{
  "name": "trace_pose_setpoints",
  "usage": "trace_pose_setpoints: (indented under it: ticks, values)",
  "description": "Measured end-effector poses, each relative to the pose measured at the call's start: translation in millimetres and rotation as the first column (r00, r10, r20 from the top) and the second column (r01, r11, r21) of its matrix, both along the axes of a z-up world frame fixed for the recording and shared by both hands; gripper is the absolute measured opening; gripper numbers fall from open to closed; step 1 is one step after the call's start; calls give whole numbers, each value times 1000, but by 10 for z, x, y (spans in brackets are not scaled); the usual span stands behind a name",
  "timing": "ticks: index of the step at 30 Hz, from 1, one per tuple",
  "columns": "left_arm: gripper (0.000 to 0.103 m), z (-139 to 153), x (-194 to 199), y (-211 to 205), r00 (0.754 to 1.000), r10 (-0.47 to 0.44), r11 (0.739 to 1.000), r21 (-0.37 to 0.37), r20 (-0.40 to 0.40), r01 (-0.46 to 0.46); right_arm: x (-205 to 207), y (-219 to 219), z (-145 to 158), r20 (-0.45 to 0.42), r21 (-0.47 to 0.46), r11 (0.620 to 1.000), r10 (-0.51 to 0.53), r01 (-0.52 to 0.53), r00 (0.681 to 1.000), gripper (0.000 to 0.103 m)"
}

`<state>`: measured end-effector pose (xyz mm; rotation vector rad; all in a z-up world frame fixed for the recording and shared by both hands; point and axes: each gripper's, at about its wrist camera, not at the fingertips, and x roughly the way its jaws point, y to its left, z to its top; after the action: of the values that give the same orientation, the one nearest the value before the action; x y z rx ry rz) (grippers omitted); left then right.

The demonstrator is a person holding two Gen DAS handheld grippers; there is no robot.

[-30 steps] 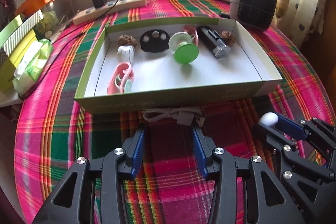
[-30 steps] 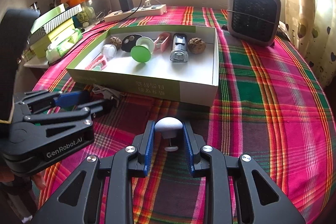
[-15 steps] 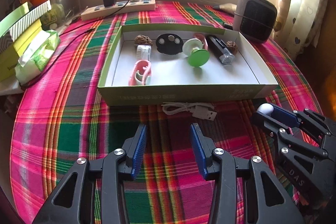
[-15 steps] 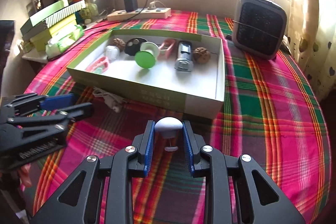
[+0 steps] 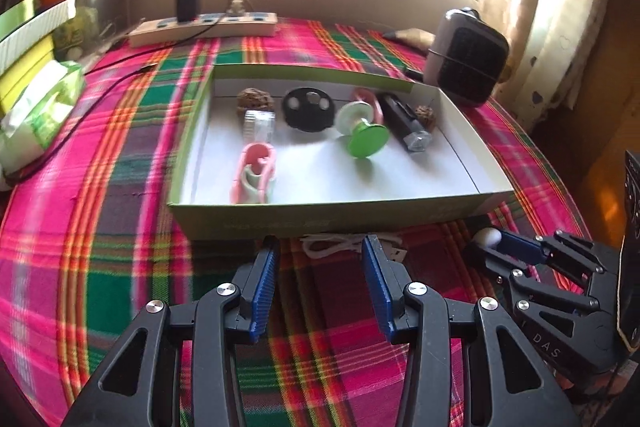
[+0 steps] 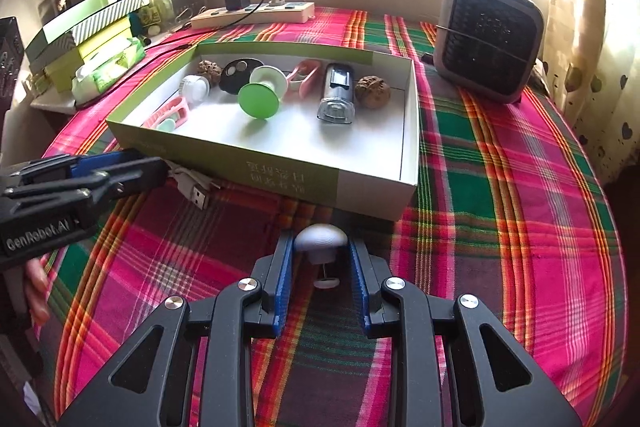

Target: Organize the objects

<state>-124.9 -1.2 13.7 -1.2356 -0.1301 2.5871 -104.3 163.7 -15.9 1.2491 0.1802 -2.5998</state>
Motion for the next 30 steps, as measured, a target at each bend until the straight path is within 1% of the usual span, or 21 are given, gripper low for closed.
trace_pose_setpoints:
  ticks: [2, 3, 7, 11, 17, 19, 20, 22, 24, 26, 28, 30]
  values:
    - [41, -27, -12, 31, 1000, -22, 1000, 1, 7, 22, 2, 1, -1, -1, 1, 1000, 0, 0, 1000, 28]
    - [41, -24, -2, 51, 999, -39, 999, -1, -5, 39, -5, -1, 1, 0, 0, 1000, 0, 0, 1000, 28]
    - [41, -9, 16, 105, 998, -66, 998, -2, -11, 66, -2, -3, 0, 0, 0, 1000, 0, 0, 1000, 28]
    - [41, -11, 45, 137, 996, -94, 995, 27, 7, 93, -2, -5, -2, 0, 2, 1000, -1, 1, 1000, 28]
    - [41, 44, 170, 272, 983, -183, 982, 32, -17, 184, -5, 22, -4, -1, 2, 1000, -11, 11, 1000, 28]
    - [41, 43, 177, 279, 984, -175, 984, 19, -16, 175, -5, 30, -2, -2, 6, 1000, -12, 12, 1000, 28]
    - [41, 47, 179, 266, 987, -160, 987, 9, -16, 160, -2, 33, -1, -2, 9, 1000, -10, 10, 1000, 29]
    - [41, 60, 184, 227, 988, -151, 988, 16, -19, 151, 14, 38, 3, -5, 25, 1000, -9, 9, 1000, 38]
    - [41, 62, 188, 174, 991, -130, 991, 14, -17, 130, 26, 64, 5, -7, 23, 1000, -13, 14, 1000, 51]
    - [41, 59, 199, 122, 994, -110, 994, 9, -15, 110, 50, 82, 24, -15, 16, 1000, -16, 16, 1000, 53]
    - [41, 54, 213, 73, 995, -98, 995, 8, -13, 98, 94, 93, 84, -42, 5, 1000, -19, 19, 999, 53]
    - [41, 50, 226, 13, 997, -79, 997, 14, -13, 79, 137, 98, 176, -81, -25, 1000, -20, 18, 996, 53]
